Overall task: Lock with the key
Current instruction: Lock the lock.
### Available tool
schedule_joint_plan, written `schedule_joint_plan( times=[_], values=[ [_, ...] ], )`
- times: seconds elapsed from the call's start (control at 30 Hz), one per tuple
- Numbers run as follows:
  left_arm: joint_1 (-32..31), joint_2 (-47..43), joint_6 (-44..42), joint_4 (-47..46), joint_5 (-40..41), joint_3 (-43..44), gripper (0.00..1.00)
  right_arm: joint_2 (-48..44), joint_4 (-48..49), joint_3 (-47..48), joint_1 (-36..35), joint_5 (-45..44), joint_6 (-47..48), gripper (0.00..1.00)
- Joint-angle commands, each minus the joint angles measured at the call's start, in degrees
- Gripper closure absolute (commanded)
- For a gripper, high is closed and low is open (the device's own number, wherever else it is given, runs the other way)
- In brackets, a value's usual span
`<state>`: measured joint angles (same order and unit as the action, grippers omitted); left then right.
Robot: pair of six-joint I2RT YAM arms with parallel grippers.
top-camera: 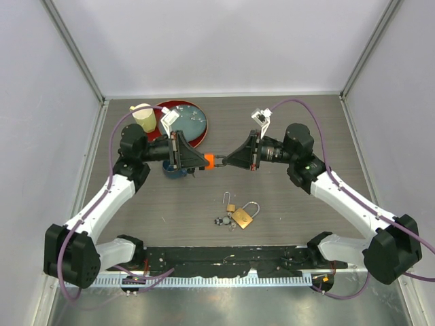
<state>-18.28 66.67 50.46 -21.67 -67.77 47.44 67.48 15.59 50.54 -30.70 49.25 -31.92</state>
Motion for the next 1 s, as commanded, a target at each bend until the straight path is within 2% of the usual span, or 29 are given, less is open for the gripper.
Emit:
schedule_joint_plan(
  times=[0.0, 0.47, 0.97],
  values=[
    [-1.14, -0.23, 2.54, -7.07, -1.84, 1.78, 1.00, -0.60, 3.04, -0.27, -0.33, -0.04, 0.02, 0.98],
    [-3.34, 1.18, 4.74, -11.55, -1.40, 1.95, 1.00, -1.48, 4.00, -0.89, -0.77, -0.39, -0.16, 0.98],
    [-8.52, 7.94, 7.73, -19.11, 2.46, 3.01, 1.00, -0.07, 6.47, -0.36, -3.84, 0.05, -2.09, 0.98]
  ],
)
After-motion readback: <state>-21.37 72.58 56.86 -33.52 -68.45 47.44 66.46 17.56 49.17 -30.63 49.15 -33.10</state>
